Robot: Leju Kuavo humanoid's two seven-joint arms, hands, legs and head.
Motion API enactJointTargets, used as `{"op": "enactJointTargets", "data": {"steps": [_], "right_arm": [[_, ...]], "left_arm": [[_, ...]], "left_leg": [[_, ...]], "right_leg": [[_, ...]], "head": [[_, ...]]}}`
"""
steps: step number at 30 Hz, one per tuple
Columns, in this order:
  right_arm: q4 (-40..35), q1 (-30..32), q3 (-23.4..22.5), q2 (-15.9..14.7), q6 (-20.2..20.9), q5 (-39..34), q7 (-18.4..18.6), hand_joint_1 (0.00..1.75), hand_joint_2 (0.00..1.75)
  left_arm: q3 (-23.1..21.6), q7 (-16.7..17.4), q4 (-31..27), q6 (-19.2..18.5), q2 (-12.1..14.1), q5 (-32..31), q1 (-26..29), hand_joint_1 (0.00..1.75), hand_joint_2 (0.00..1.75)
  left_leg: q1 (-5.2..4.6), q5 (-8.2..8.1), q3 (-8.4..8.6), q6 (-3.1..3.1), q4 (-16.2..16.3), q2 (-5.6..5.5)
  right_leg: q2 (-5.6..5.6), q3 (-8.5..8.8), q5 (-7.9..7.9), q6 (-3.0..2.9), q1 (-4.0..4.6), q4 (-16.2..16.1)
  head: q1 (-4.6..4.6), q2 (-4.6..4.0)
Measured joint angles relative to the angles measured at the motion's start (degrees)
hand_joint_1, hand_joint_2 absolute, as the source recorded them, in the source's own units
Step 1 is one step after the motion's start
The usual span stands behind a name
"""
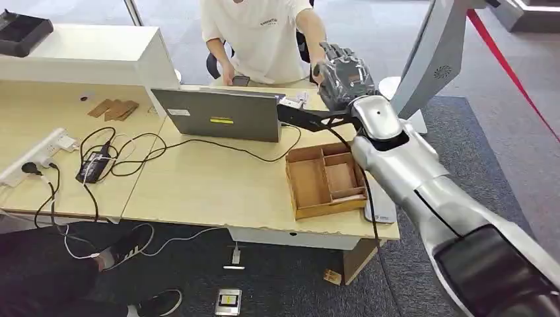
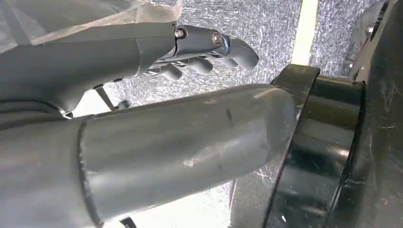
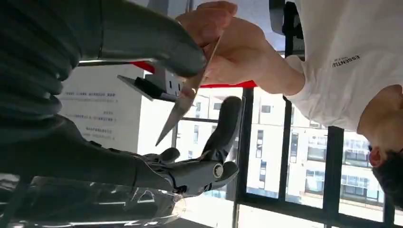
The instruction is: Pass the card to the sensor for recognition and then transmit it.
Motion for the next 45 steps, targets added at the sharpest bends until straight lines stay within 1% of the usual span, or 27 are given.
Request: {"op": "enactJointTargets", "data": {"steps": [6,12,14,16,18,20,23,26,28,30,34,38,40,43,45], "right_arm": [[1.1,-0.4,0.8,0.7,-2.3,2.9,-0.2,0.00,1.75],[1.8,-0.6,1.9,1.0,-2.6,3.6,-0.2,0.00,1.75],[2.1,-0.7,2.4,1.0,-3.3,6.0,-0.5,0.00,1.75],[2.1,-0.8,3.3,0.8,-4.7,10.0,-0.2,0.00,1.75],[1.8,-0.9,4.2,0.0,-5.9,13.1,0.3,0.00,1.75],[0.7,-0.9,4.7,-1.3,-6.2,15.2,0.8,0.00,1.75],[-2.0,-1.0,5.3,-4.2,-5.5,17.5,1.4,0.00,1.75],[-5.3,-1.0,5.3,-7.4,-4.4,18.0,2.2,0.00,1.75],[-7.9,-1.0,5.0,-10.5,-4.0,17.1,3.6,0.00,1.75],[-10.1,-0.8,4.0,-13.4,-4.4,14.2,5.1,0.00,1.75],[-14.7,1.7,-0.3,-21.5,-7.0,5.6,7.2,0.00,1.75],[-19.4,7.2,-5.2,-29.0,-9.2,-0.1,9.4,0.00,1.75],[-21.3,10.3,-7.7,-32.1,-10.5,-2.3,10.4,0.00,1.75],[-22.8,15.2,-11.1,-35.8,-13.0,-5.2,11.0,0.00,1.75],[-23.0,18.4,-13.3,-37.6,-14.1,-7.7,11.3,0.00,1.75]], "left_arm": [[0.0,0.0,0.0,0.0,0.1,0.7,0.5,0.00,0.00],[0.0,0.0,0.0,0.0,0.2,0.8,0.9,0.00,0.00],[0.0,0.0,0.1,0.0,0.2,1.0,1.0,0.00,0.00],[0.0,-0.2,0.1,0.0,0.3,1.2,1.3,0.00,0.00],[0.0,-0.3,0.1,0.0,0.4,1.5,1.5,0.00,0.00],[0.0,-0.4,0.1,0.0,0.5,1.9,2.0,0.00,0.00],[0.1,-0.4,0.1,0.0,0.8,2.5,2.6,0.00,0.00],[0.2,-0.4,0.1,0.0,1.1,3.2,3.1,0.00,0.00],[0.2,-0.4,0.1,0.0,1.3,3.8,3.5,0.00,0.00],[0.4,-0.5,0.1,0.0,1.4,4.5,4.0,0.00,0.00],[1.3,-0.6,0.1,0.3,1.8,6.0,5.3,0.00,0.00],[1.9,-1.0,0.1,3.1,2.0,7.4,6.5,0.00,0.00],[2.4,-1.2,0.1,3.1,2.1,8.2,6.9,0.00,0.00],[3.0,-1.4,0.1,3.1,2.1,8.9,7.3,0.00,0.00],[3.2,-1.4,0.1,3.1,2.2,9.4,7.5,0.00,0.00]], "left_leg": [[0.00,0.00,0.01,0.00,0.0,0.00],[0.00,0.00,0.02,0.00,0.0,0.01],[0.00,0.00,0.02,0.00,0.0,0.00],[0.00,0.00,0.04,0.00,0.0,0.02],[0.00,0.00,0.04,0.00,0.0,0.00],[0.00,0.00,0.04,0.00,0.0,0.00],[-0.01,0.00,0.04,0.00,0.0,0.00],[-0.04,0.00,0.05,0.01,0.0,0.01],[-0.04,0.00,0.07,0.01,0.1,0.02],[-0.03,-0.01,0.08,0.02,0.1,-0.02],[-0.04,-0.05,0.10,0.08,0.1,-0.04],[-0.04,-0.15,0.13,0.20,0.1,0.00],[-0.06,-0.16,0.13,0.20,0.1,-0.02],[-0.06,-0.16,0.10,0.20,0.1,-0.04],[-0.05,-0.17,0.11,0.19,0.1,-0.03]], "right_leg": [[0.00,0.01,0.00,0.00,0.00,0.0],[0.00,0.01,0.01,0.00,0.00,0.0],[0.00,0.01,0.01,0.00,0.00,0.0],[0.01,0.00,0.01,0.00,0.00,0.0],[0.00,0.00,0.00,0.00,0.00,0.0],[0.00,0.01,0.01,0.00,0.00,0.0],[0.00,0.02,0.01,0.01,-0.01,0.0],[0.01,0.00,0.03,0.02,-0.03,-0.1],[0.01,0.02,0.03,0.02,-0.04,-0.1],[-0.01,0.03,0.02,0.03,-0.04,-0.1],[-0.04,0.13,0.02,0.05,-0.04,-0.2],[0.00,0.16,0.02,0.07,-0.07,-0.2],[-0.01,0.17,0.01,0.08,-0.07,-0.2],[-0.02,0.18,0.01,0.08,-0.06,-0.2],[-0.01,0.17,0.00,0.08,-0.06,-0.2]], "head": [[0.00,0.00],[-0.02,0.00],[0.00,0.00],[-0.02,0.00],[0.00,0.00],[0.00,0.00],[0.00,0.00],[0.00,0.00],[0.00,0.00],[-0.02,0.00],[-0.02,0.00],[0.00,0.00],[0.00,0.00],[0.00,0.00],[-0.04,0.00]]}}
